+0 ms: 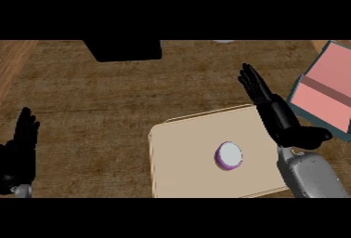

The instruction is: Pick the can from the tray and place it in the cardboard box

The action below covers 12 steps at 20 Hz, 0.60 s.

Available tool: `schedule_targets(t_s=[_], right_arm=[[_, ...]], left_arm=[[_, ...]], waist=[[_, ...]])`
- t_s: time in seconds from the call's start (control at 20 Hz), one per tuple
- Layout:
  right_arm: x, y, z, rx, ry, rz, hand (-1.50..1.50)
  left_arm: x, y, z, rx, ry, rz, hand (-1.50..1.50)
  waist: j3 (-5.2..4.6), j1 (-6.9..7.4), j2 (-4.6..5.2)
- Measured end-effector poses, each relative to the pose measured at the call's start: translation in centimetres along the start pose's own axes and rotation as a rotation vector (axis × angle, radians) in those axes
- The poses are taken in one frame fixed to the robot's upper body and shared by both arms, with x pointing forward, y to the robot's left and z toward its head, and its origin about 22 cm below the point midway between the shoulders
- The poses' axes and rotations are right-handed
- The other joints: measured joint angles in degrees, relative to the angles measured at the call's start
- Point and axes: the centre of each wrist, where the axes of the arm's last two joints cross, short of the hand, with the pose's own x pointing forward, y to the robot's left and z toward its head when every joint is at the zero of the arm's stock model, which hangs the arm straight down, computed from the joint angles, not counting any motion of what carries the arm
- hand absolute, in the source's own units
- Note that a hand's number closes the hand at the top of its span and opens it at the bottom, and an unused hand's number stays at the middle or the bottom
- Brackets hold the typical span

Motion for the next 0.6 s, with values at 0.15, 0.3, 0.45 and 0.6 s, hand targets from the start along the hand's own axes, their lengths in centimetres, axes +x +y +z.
schedule_targets(t_s=[0.15,0.3,0.45,0.6], right_arm=[[2.3,-1.8,-1.0,0.053,-0.077,0.003,-1.50],[6.2,-3.2,-2.8,0.173,-0.205,0.018,-1.50],[8.8,-6.5,-3.1,0.282,-0.224,0.217,-1.50],[9.3,-9.4,-3.0,0.353,-0.261,0.289,-1.50]], left_arm=[[1.9,-1.1,-0.7,-0.106,-0.096,-0.028,0.00],[4.8,-2.4,-1.3,-0.270,-0.253,-0.076,0.00],[6.3,-3.9,-1.0,-0.426,-0.344,-0.093,0.00],[7.4,-5.0,-1.2,-0.542,-0.395,-0.100,0.00]], waist=[[-0.60,0.60,0.40],[-0.88,0.23,0.39],[-1.09,0.20,0.67],[-1.09,1.19,1.05]])
